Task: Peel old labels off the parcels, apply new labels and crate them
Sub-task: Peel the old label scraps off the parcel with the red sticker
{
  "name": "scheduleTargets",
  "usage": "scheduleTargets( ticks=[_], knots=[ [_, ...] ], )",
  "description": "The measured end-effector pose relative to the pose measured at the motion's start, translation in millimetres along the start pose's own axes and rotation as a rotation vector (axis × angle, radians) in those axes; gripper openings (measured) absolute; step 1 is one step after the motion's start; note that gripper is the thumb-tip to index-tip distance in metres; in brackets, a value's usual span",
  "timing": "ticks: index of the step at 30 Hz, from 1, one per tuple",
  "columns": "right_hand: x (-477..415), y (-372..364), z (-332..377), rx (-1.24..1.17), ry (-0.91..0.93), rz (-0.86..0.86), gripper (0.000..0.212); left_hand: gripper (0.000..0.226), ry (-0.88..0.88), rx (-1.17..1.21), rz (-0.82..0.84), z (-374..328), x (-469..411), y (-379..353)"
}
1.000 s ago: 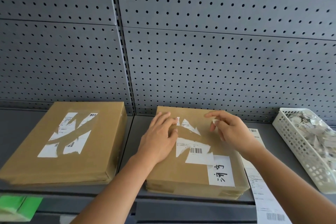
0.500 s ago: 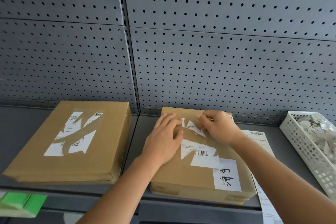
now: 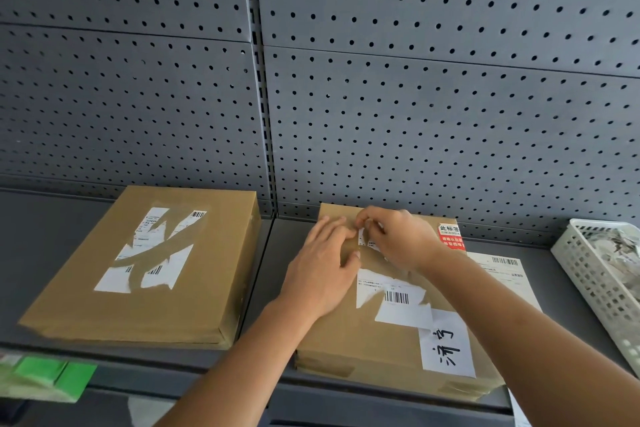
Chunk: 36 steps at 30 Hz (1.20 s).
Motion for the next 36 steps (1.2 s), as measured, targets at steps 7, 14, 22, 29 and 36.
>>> scheduleTargets(
  ticks=[7, 14, 22, 29, 36],
  knots=[
    [3.4, -4.0, -7.6, -0.037, -0.017, -0.066, 0.024, 0.037, 0.002, 0.004, 0.001, -1.2, 0.3, 0.8],
    [3.7, -3.7, -3.1, 0.031, -0.022, -0.058, 0.026, 0.035, -0.002, -0.007, 0.003, -0.9, -0.8, -0.3],
    [4.6, -5.4, -3.5, 0.016, -0.026, -0.058, 0.025, 0.036, 0.000, -0.013, 0.005, -1.0, 0.5, 1.9],
    [9.3, -1.4, -6.2, -0.034, -0.026, -0.088, 0.025, 0.036, -0.007, -0.007, -0.002, -2.6, 0.6, 2.1],
    [10.2, -3.1, -4.9, -0.009, -0.013, -0.090, 0.024, 0.036, -0.007, -0.010, 0.003, -1.7, 1.0, 1.0]
  ],
)
Point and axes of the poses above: each hand's wrist, its own x-axis away from the middle knuckle, its own y-axis out of the back of the hand, z = x × y, the point moved 4 cm from there along -x, towards the middle knuckle, and after that the axes turned 4 degrees about -x, right-handed, at the moved point
